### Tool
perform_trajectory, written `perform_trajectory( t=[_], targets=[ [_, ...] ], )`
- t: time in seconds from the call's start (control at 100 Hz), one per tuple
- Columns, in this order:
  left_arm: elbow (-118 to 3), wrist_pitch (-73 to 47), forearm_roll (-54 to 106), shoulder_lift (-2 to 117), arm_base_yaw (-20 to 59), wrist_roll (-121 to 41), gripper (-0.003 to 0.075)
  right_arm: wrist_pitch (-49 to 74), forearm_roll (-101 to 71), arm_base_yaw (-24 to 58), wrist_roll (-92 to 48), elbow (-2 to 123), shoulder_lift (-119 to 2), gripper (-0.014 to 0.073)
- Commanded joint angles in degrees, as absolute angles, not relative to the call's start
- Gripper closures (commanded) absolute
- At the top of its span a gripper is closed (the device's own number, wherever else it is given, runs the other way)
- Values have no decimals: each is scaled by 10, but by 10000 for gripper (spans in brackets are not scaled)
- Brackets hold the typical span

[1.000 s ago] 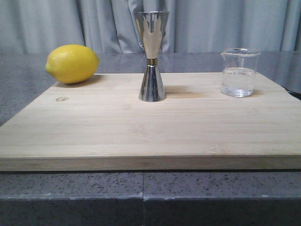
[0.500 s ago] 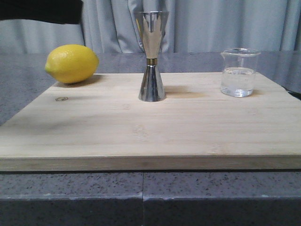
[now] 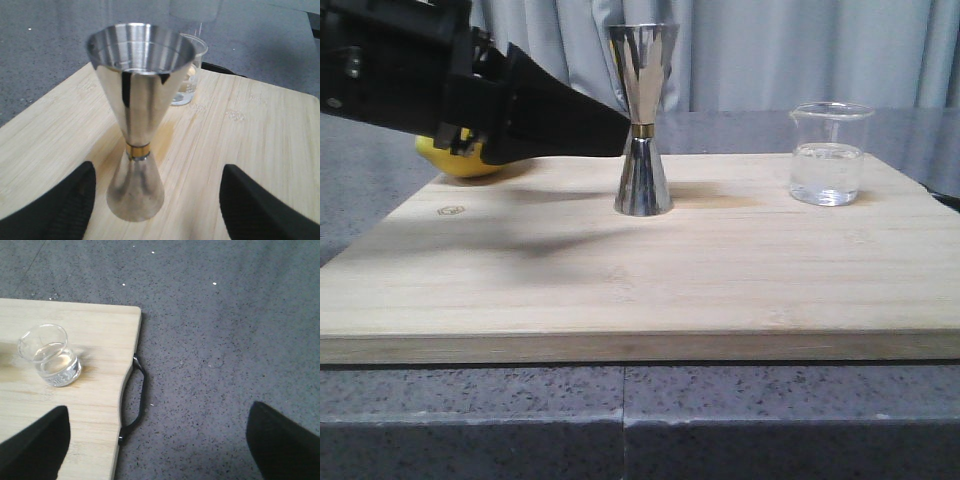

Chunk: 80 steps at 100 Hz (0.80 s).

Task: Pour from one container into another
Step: 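Reach the left gripper to the steel jigger and close around its waist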

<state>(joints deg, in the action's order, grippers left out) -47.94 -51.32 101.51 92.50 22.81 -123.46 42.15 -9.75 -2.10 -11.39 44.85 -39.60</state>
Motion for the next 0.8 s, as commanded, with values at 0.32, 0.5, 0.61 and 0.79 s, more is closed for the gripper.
perform_trajectory(
  t=[0.32, 0.5, 0.61, 0.79],
  targets=[
    [-575, -632, 1061, 996, 234, -1238, 237, 378, -101, -23, -121, 468, -401, -53],
    [-591, -652, 1061, 1020, 234, -1238, 237, 378, -101, -23, -121, 468, -401, -53],
    [-594, -662, 1061, 1031, 234, -1238, 237, 378, -101, -23, -121, 468, -401, -53],
    [-594, -663, 1061, 1034, 234, -1238, 237, 378, -101, -23, -121, 468, -401, -53]
  ],
)
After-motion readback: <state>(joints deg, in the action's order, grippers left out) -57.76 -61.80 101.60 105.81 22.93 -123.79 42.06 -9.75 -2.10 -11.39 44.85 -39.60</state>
